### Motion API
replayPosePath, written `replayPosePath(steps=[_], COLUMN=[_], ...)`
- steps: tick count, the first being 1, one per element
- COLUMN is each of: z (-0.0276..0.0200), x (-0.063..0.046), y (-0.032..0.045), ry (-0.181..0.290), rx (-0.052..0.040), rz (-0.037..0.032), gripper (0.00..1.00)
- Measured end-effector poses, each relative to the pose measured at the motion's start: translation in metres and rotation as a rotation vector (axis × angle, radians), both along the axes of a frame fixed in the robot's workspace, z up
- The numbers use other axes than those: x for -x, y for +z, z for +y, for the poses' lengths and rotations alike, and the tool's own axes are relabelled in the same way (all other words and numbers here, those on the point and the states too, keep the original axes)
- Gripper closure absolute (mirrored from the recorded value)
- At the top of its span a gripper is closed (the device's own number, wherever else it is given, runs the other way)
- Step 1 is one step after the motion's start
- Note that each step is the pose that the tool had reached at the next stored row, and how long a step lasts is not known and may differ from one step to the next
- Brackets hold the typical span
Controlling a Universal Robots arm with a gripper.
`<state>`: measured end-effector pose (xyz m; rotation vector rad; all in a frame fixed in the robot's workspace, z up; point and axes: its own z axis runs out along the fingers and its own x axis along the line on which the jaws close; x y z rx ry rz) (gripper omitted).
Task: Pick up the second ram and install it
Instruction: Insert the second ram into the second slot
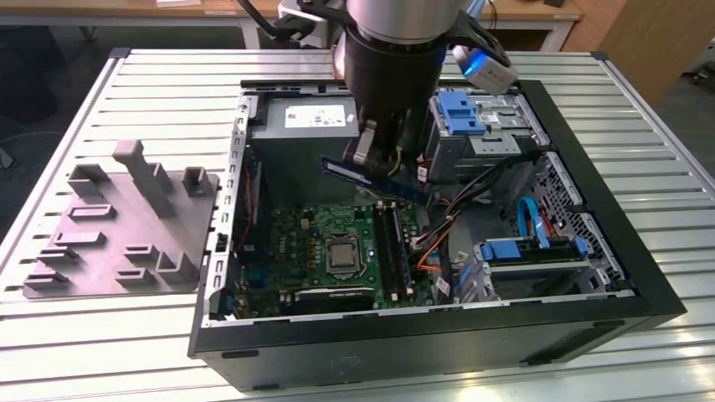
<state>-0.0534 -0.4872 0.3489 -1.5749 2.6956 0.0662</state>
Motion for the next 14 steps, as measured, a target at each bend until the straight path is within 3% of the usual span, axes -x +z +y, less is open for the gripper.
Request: replayPosePath(steps=[14], z=[0.0], x=[0.0], y=[-0.0014], ry=[-0.254], rx=[0.0], rz=[0.0], gripper=[0.89])
